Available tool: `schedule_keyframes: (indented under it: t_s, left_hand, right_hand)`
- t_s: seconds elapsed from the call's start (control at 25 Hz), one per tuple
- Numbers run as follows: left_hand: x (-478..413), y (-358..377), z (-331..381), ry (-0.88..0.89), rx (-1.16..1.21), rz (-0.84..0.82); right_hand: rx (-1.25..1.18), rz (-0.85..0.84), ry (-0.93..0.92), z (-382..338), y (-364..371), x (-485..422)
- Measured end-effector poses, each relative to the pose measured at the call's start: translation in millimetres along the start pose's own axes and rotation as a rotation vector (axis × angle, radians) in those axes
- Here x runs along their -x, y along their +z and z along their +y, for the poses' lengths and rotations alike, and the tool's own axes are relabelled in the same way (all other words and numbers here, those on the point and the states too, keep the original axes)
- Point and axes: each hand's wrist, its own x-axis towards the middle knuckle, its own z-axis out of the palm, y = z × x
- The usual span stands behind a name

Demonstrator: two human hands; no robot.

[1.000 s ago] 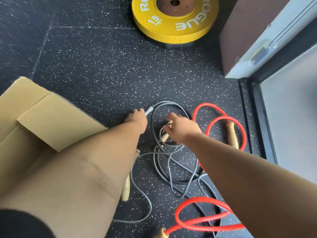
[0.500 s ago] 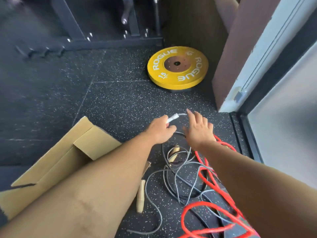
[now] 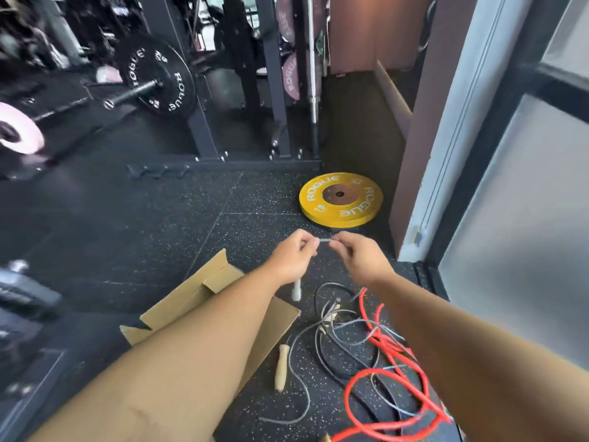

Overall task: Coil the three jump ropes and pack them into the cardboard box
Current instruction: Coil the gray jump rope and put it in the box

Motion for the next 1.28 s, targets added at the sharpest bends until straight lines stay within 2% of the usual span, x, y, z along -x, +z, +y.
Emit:
schedule_keyframes:
  t_s: [0.08, 0.12, 0.24, 0.32, 0.4, 0.52, 0.68, 0.76, 0.88, 1.12, 1.2, 1.28]
  left_hand:
    - [26.5, -10.1, 23.0, 0.082, 0.074, 0.066]
    - [38.6, -14.8, 31.5, 0.108, 0.111, 0.124]
    - [70.3, -30.8, 41.2, 0.136, 0.249, 0.289]
    - [83.7, -40.1, 35.8, 0.149, 0.26, 0.315]
    - [92.1, -43.0, 18.8, 0.148, 0.249, 0.272]
    - [97.1, -30.5, -5.2, 0.121, 0.305, 0.149]
    - [81.8, -25.0, 14.8, 0.176, 0.352, 0.056]
    - [65.4, -27.7, 21.4, 0.183, 0.383, -0.001]
    - [50.7, -23.5, 16.5, 0.136, 0.481, -0.082]
    - [29.1, -13.2, 14.6, 0.076, 0.646, 0.077]
    - [23.9, -12.4, 10.9, 0.068, 0.598, 0.107]
    - [20.4, -8.8, 5.9, 0.096, 0.399, 0.134]
  right_hand:
    - [-0.043, 0.042, -0.078, -34.0, -15.2, 0.6]
    - [-0.085, 0.065, -0.057, -45.5, -21.7, 2.3]
    - [-0.178, 0.049, 0.113, -55.0, -37.1, 23.9]
    - [-0.306, 0.003, 0.204, -47.3, -38.8, 43.6]
    - [-0.385, 0.021, 0.216, -51.2, -38.4, 55.3]
    - [-0.356, 0.115, 0.18, -62.2, -31.3, 59.1]
    - [-0.292, 0.255, 0.223, -66.1, -35.0, 52.7]
    - [-0.296, 0.239, 0.266, -65.8, -47.0, 40.1]
    - [-0.487, 0.192, 0.322, -60.2, -50.5, 37.5]
    - [-0.208, 0.028, 0.306, -34.4, -13.2, 33.1]
    - [-0.018, -0.051, 0.207, -29.3, -7.1, 24.7]
    - [0.17, -0.162, 0.023, -29.2, 4.2, 20.5]
